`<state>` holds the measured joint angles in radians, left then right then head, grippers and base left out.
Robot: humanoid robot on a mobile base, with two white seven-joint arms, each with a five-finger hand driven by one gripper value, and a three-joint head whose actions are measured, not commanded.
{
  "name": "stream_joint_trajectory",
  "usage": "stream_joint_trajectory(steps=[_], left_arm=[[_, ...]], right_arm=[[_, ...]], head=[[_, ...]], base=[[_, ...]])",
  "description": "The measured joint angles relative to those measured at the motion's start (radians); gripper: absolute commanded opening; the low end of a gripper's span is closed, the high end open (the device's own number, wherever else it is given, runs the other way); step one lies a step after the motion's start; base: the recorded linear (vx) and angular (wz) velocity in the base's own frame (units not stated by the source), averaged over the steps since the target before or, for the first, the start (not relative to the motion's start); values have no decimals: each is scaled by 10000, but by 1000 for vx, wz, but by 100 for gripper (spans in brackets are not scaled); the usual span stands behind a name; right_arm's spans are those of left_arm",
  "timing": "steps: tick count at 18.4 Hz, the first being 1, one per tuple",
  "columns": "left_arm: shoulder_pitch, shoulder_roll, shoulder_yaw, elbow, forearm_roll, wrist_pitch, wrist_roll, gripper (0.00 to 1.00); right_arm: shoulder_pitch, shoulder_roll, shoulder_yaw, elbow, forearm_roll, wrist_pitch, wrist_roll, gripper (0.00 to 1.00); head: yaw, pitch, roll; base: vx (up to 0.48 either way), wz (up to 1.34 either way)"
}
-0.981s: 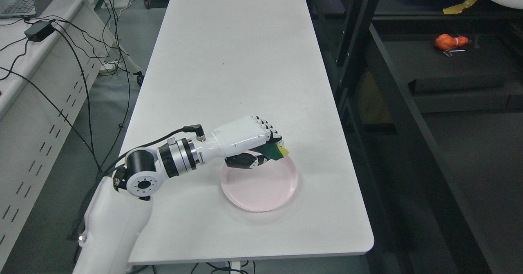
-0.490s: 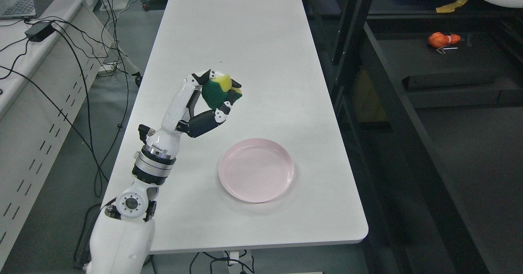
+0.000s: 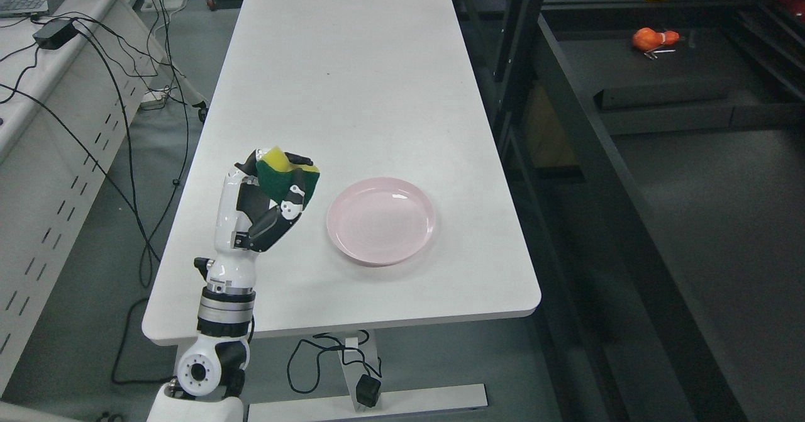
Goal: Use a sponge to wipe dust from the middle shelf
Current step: 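Hold the sponge in the left hand while turning toward the metal shelf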
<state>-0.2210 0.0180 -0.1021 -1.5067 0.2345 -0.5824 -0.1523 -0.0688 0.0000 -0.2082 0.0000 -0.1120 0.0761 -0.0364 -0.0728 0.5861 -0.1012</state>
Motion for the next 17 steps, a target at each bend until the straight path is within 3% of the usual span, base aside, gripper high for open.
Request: stream_joint_trajectory(steps=[17], left_arm=[[1261,-150,-575,-307,437,-407,16,5]], right_arm=[[-3,0,0,0,0,0,0,100]], head=[[0,0,0]], base=[[-184,-113]])
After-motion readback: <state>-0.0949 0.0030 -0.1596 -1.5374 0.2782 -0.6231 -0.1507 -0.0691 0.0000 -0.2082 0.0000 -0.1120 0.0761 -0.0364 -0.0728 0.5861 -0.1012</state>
